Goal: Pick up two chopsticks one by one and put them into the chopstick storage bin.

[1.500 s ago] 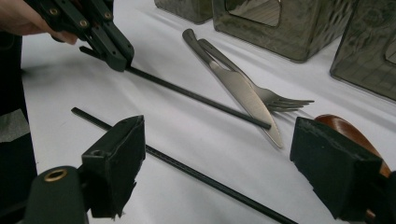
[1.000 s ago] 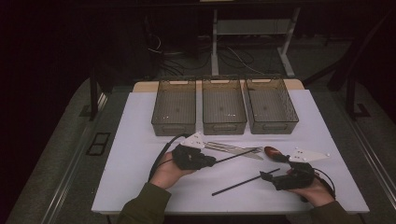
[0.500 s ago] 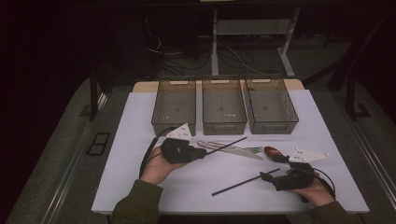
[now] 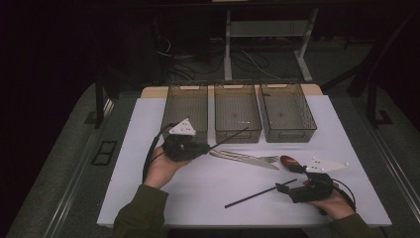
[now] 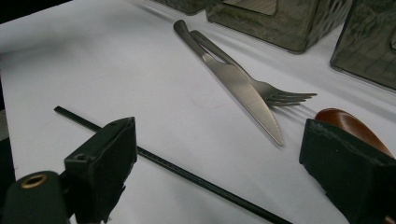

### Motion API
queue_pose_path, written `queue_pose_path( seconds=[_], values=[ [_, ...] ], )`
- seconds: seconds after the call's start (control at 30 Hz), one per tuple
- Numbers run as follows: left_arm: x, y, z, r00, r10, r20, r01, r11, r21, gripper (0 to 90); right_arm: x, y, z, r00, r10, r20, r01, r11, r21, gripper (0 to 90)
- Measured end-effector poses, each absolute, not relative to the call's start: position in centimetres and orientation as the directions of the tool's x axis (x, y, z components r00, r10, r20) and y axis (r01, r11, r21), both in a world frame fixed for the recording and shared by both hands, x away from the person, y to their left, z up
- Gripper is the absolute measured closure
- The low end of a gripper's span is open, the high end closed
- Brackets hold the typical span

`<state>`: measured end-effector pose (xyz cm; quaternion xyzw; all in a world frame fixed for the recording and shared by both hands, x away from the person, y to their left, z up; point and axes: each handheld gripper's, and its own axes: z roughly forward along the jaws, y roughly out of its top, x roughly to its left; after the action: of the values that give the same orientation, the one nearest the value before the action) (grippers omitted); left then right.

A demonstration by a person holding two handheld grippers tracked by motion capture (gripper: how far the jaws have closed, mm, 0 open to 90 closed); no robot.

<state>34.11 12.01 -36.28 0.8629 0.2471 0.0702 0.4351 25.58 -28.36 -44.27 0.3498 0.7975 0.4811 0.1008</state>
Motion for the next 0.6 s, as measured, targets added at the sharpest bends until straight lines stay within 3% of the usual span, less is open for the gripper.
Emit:
queue_pose_path(
  seconds=[0.6],
  values=[
    [39.3, 13.5, -33.5, 0.776, 0.627, -0.071, 0.43, -0.442, 0.787, 85.7, 25.5, -28.5, -44.2, -0.734, 0.657, 0.17, 0.456, 0.291, 0.841, 11.4]
  ],
)
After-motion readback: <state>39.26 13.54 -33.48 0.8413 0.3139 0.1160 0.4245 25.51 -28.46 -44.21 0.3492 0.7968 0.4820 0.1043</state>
